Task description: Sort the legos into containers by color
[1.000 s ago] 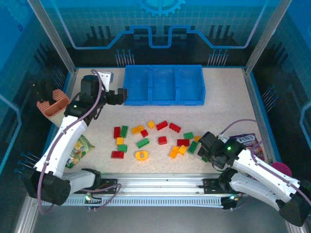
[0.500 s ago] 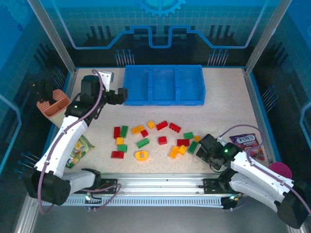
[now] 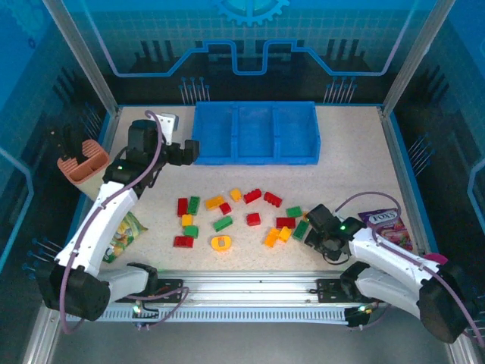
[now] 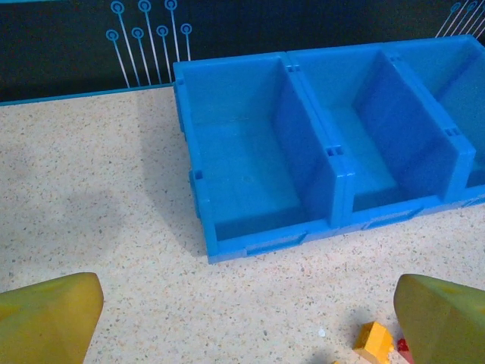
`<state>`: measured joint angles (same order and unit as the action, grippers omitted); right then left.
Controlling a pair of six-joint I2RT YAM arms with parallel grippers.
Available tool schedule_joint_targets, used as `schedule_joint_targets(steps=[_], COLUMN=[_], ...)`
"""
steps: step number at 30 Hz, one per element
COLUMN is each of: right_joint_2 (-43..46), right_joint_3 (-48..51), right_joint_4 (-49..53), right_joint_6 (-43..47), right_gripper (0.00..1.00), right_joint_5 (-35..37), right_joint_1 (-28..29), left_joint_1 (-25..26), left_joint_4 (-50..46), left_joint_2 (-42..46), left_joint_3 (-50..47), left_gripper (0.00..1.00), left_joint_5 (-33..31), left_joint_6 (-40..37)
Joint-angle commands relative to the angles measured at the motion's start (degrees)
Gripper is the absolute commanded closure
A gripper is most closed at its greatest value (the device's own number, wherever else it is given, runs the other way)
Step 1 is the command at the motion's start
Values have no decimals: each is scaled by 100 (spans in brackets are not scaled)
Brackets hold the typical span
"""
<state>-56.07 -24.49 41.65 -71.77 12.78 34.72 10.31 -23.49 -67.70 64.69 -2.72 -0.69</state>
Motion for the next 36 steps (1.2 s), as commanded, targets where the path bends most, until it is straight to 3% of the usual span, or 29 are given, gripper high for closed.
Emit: schedule_joint_targets(steps=[1, 19, 27, 33, 36], right_joint_2=[-161, -1463, -1572, -2776, -3564], right_joint_3=[65, -807, -2770, -4779, -5561], right_joint_4=[-178, -187, 434, 186, -281], right_joint_6=[192, 1162, 3476, 5405, 5821], right_gripper=[44, 71, 76, 76, 76], right_joint_5=[-65, -58, -34, 203, 124], right_joint_1=[-122, -292, -992, -1335, -1563], left_joint_1=[15, 15, 15, 15, 15], left_joint_4=[164, 227, 248, 227, 169], left_joint_2=[29, 18, 160, 270, 307], left_joint_3=[-70, -149, -184, -198, -158], left_gripper=[1, 1, 1, 1, 1], left_joint_5=[-57, -75, -127, -118, -194], left_joint_6=[-164, -219, -273, -313, -383])
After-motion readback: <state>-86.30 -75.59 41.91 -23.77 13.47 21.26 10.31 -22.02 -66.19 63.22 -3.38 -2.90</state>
